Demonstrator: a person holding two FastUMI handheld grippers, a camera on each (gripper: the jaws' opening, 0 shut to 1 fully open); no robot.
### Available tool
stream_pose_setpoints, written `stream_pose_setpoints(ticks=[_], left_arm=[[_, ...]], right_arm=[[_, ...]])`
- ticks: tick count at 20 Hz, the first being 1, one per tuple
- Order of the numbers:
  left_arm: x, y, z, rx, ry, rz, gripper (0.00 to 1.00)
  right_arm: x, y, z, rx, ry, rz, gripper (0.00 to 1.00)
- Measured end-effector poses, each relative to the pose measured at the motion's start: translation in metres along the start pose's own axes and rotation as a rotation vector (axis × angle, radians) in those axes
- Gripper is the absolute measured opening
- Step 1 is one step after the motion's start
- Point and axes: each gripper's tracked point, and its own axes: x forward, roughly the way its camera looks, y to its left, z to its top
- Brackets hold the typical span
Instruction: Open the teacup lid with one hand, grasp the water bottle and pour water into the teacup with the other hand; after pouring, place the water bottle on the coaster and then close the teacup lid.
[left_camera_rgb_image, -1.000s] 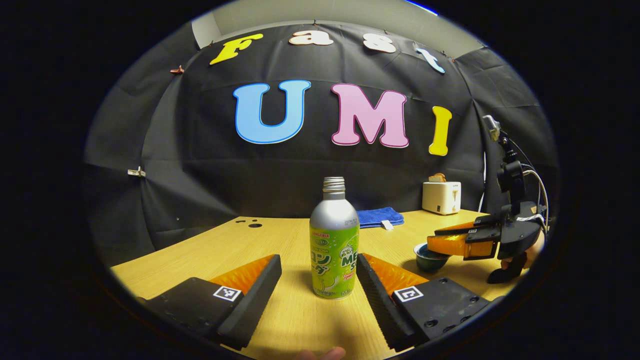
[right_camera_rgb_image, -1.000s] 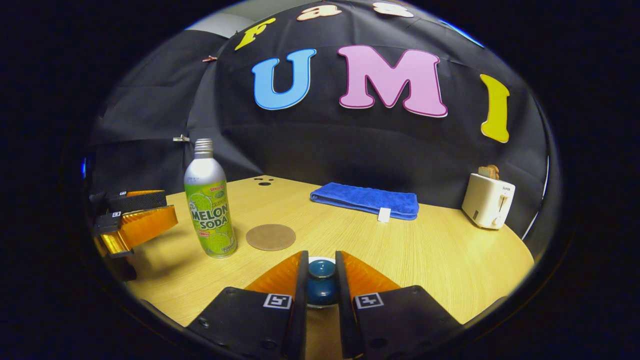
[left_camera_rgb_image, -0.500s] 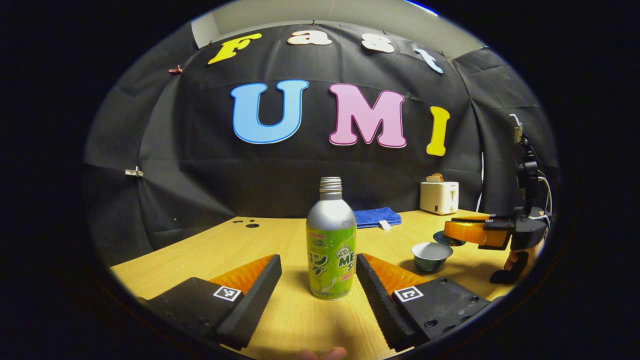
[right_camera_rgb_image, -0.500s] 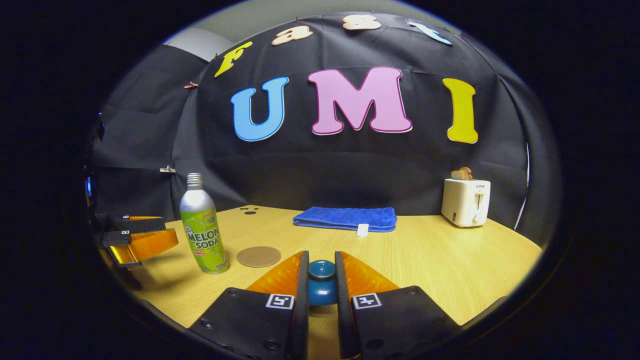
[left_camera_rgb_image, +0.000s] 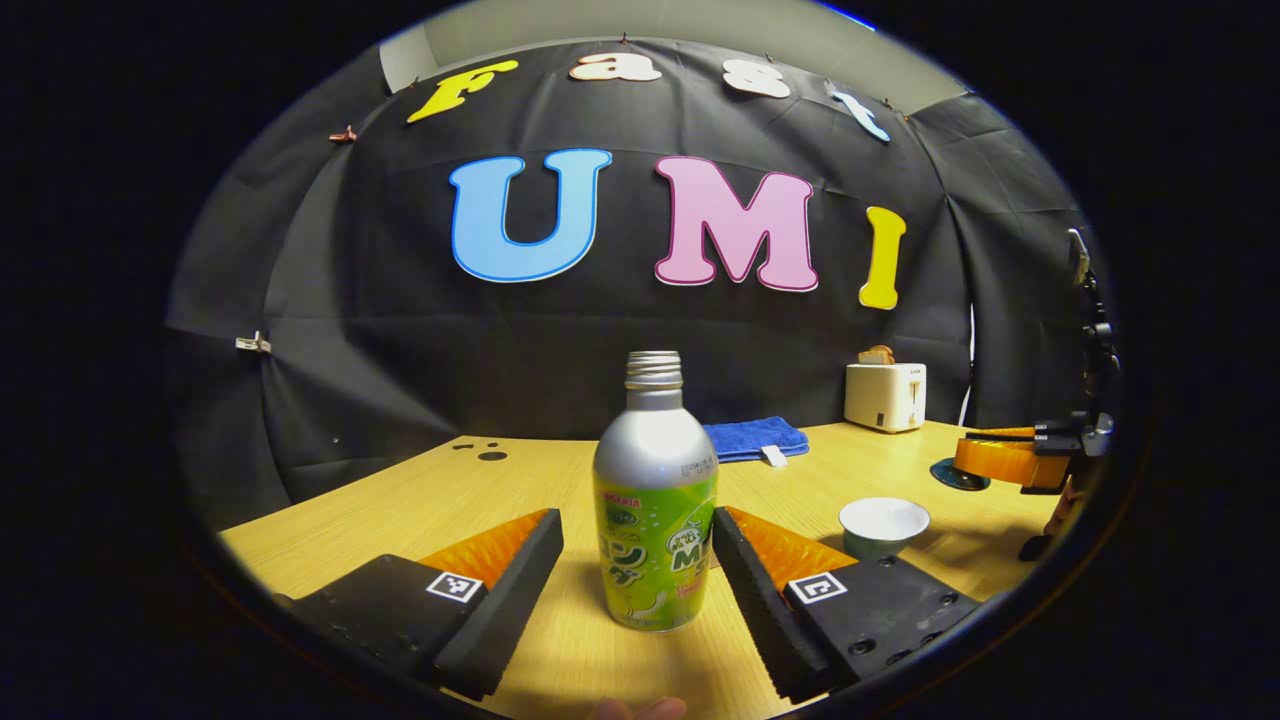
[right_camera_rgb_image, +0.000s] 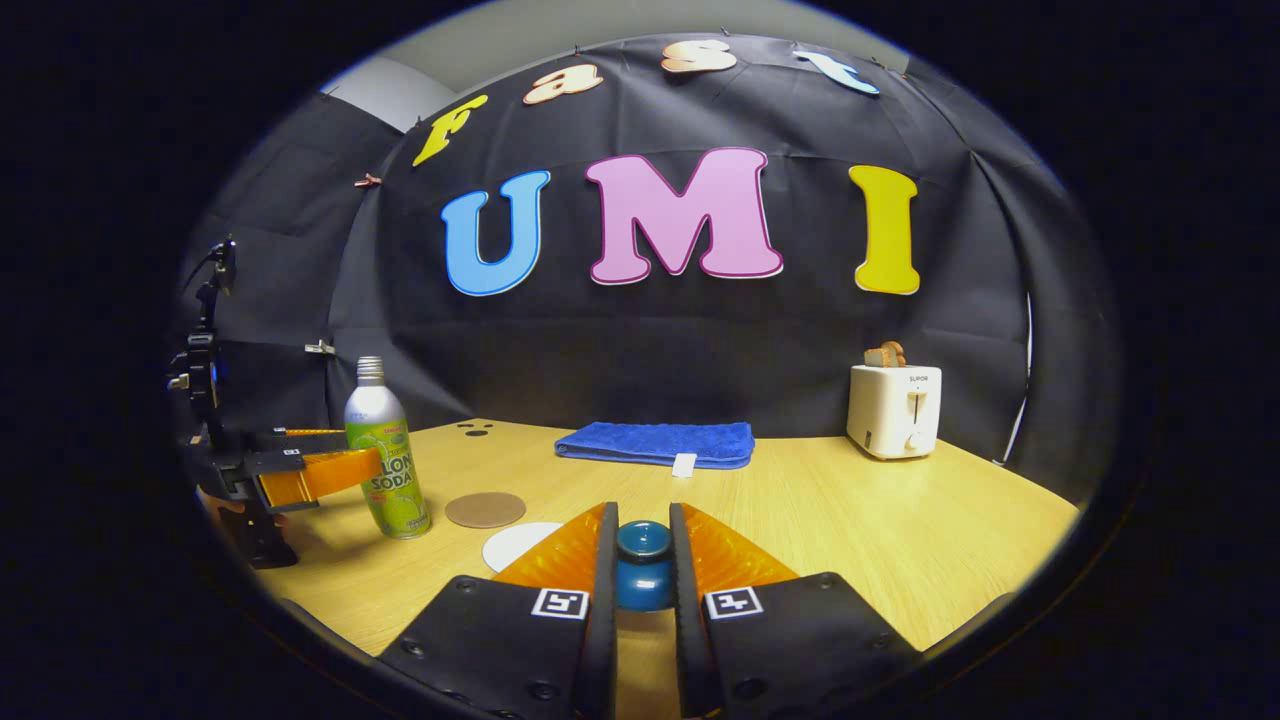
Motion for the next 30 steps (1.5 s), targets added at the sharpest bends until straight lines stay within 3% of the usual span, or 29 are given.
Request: stream_pose_setpoints(ticks=[6, 8, 10, 13, 23, 26, 30], left_arm=[[0.024, -0.004, -0.001, 0.005, 0.006, 0.01, 0.95], [0.023, -0.008, 0.0, 0.016, 0.002, 0.004, 0.84], [0.022, -0.009, 0.0, 0.079, 0.001, 0.017, 0.82], [0.021, -0.013, 0.009, 0.302, -0.01, 0.055, 0.81], [0.028, -0.052, 0.031, 1.035, -0.03, 0.023, 0.8], [0.031, -0.061, 0.029, 1.194, -0.034, 0.005, 0.8], [0.032, -0.069, 0.026, 1.316, -0.05, -0.003, 0.8]], right_arm=[[-0.008, -0.022, 0.002, 0.001, -0.001, -0.024, 0.28], [-0.009, -0.027, 0.002, 0.001, -0.001, -0.028, 0.28], [-0.01, -0.029, 0.002, 0.001, 0.0, -0.032, 0.28], [-0.009, -0.031, 0.002, 0.001, 0.0, -0.032, 0.28], [-0.009, -0.034, 0.003, 0.001, 0.001, -0.031, 0.28], [-0.008, -0.034, 0.004, 0.001, -0.001, -0.03, 0.28], [-0.008, -0.035, 0.003, 0.001, 0.001, -0.03, 0.28]])
